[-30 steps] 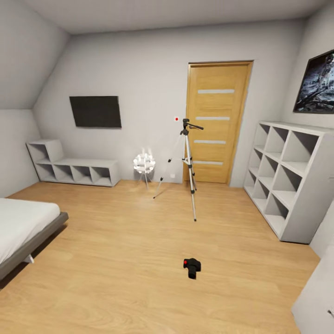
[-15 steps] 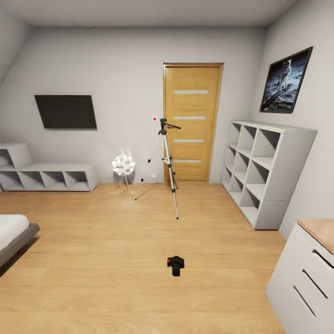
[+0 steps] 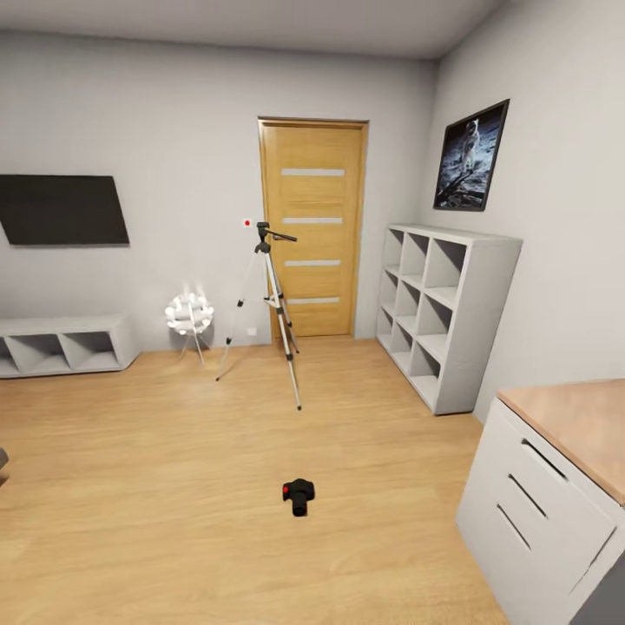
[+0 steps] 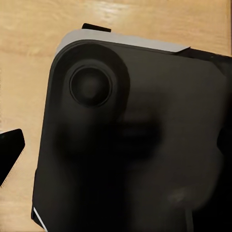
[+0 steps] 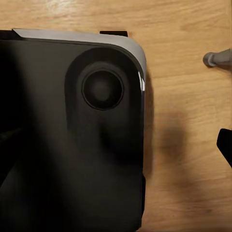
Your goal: Attach the digital camera to the camera tripod in the bedroom.
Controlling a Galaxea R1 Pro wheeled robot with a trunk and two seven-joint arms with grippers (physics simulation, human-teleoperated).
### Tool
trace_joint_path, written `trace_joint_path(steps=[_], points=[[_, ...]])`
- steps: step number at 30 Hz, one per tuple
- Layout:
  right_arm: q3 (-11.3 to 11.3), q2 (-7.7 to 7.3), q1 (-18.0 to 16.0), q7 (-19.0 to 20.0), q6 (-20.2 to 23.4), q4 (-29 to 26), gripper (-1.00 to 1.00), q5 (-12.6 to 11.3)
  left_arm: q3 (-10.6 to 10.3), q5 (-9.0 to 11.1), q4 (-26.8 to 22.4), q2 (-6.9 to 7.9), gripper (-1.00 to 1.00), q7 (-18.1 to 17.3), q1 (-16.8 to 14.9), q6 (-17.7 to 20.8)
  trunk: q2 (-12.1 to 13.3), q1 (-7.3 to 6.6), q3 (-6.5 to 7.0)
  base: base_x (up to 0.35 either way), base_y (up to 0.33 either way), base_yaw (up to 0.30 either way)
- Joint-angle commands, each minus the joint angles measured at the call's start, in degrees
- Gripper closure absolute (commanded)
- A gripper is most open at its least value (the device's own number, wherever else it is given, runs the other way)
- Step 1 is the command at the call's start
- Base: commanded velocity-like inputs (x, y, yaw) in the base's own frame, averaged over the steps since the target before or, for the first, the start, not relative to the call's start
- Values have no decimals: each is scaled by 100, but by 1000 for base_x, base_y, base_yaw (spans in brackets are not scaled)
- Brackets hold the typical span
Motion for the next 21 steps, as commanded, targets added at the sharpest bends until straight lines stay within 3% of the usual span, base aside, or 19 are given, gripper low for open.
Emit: trace_joint_path(steps=[1, 21], points=[[-26, 0, -1, -4, -13, -1, -100, 29, 4, 35, -8, -1, -100, -2, 3, -8, -2, 0, -4, 0, 0, -297], [-17, 0, -1, -4, -13, -1, -100, 33, 3, 35, -5, -1, -100, -2, 3, -8, -2, 0, -4, 0, 0, -297]])
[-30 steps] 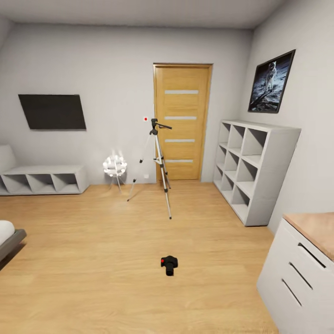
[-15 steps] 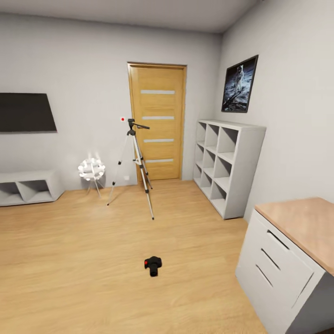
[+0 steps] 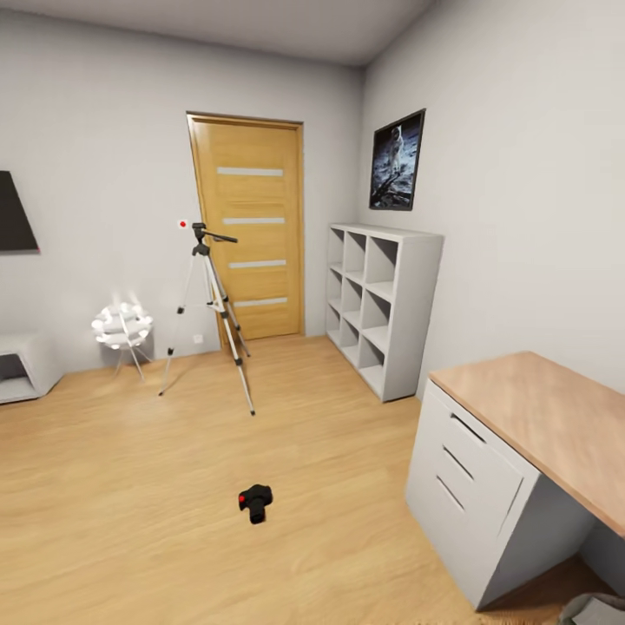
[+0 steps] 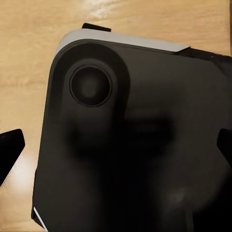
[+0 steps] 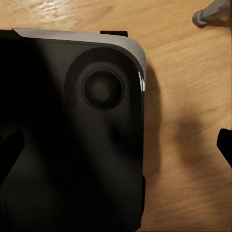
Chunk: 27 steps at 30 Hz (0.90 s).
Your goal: Attach the digital camera to the camera tripod in the bedroom.
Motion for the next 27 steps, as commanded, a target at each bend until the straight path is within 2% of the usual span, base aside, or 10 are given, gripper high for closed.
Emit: trace_joint_path(steps=[1, 10, 27], points=[[-26, 0, -1, -4, -13, -3, -100, 30, 4, 35, -7, -1, -100, -2, 3, -9, -2, 0, -4, 0, 0, -297], [-14, 0, -1, 23, -13, -2, -100, 44, -4, 36, -5, -1, -100, -2, 3, -9, -2, 0, -2, 82, 0, -293], [-15, -13, -1, 61, 4, 7, -100, 45, -5, 43, -5, 4, -100, -2, 3, 4, -2, 0, -2, 310, 0, -22]])
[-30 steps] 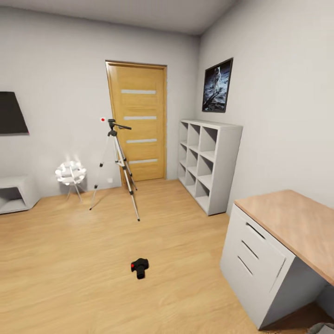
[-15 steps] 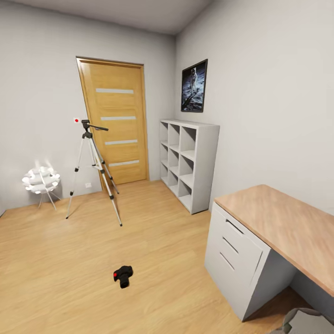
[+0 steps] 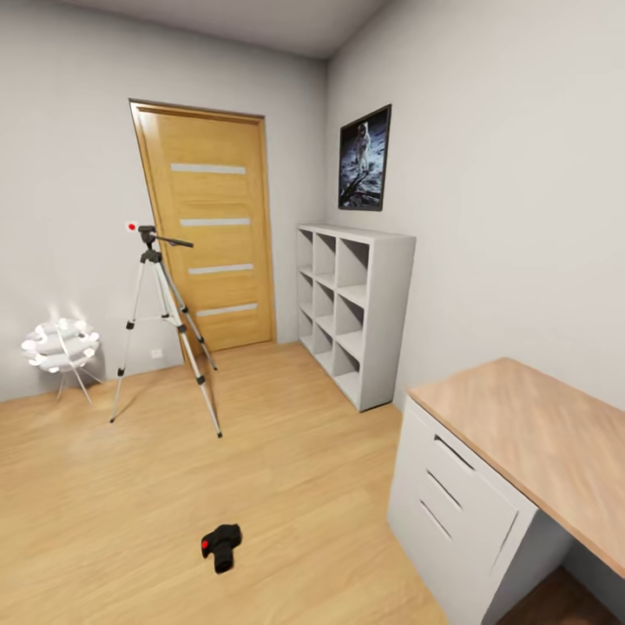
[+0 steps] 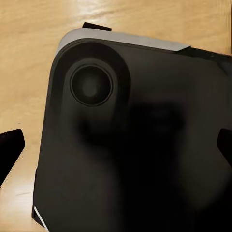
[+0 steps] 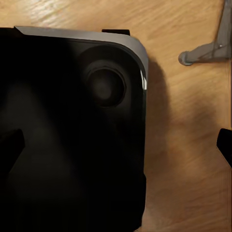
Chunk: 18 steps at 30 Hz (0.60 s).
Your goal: Attach the digital camera to the camera tripod in the bedroom.
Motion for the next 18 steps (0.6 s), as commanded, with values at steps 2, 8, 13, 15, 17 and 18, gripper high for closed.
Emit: trace_joint_path(steps=[2, 8, 13, 15, 17, 18], points=[[-25, -3, -1, 0, -16, 0, -100, 30, 3, 34, -9, -2, -100, -2, 3, -5, -2, 3, -4, 322, 0, 0], [-25, -5, -1, -19, -16, 0, -100, 27, 3, 34, -9, -5, -100, -2, 3, -7, -2, 3, -4, 322, 0, 0], [-26, -5, -1, -27, -16, 0, -100, 22, 2, 32, -9, -5, -100, -2, 3, -10, -2, 3, -4, 322, 0, 0], [-29, -5, -1, -28, -16, 0, -100, 22, 2, 34, -9, -4, -100, -2, 3, -9, -2, 3, -4, 322, 0, 0], [-27, -8, -1, -28, -16, 0, -100, 22, 1, 33, -9, -5, -100, -2, 3, -8, -2, 3, -4, 322, 0, 0], [-28, -9, -1, -28, -16, 0, -100, 22, 0, 34, -9, -5, -100, -2, 3, -6, -2, 3, -4, 322, 0, 0]])
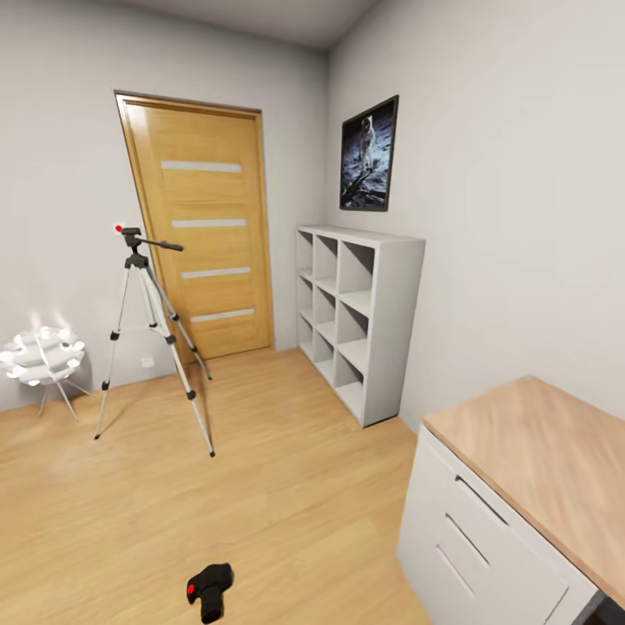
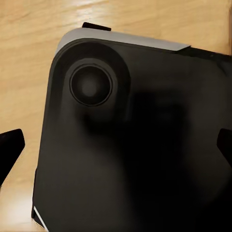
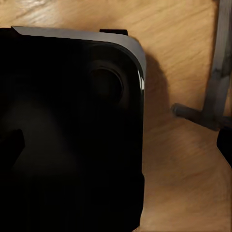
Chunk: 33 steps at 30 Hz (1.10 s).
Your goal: Attach the digital camera to the camera tripod in the bedroom.
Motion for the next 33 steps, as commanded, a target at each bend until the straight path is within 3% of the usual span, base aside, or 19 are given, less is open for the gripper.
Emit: trace_joint_path(steps=[1, 29, 33], points=[[-28, 0, -1, -1, -16, 0, -100, 29, 3, 36, -9, -1, -100, -2, 3, -6, -2, 3, -4, 322, 0, 0], [-24, -1, -1, -1, -23, 0, -100, 29, 6, 30, -9, -2, -100, -2, 3, -12, -2, 3, -4, 322, 0, 0], [-27, 12, -1, 1, 11, 40, -100, 34, 23, 81, -9, 7, -100, 7, 3, -21, -2, 3, -4, 0, 0, 0]])
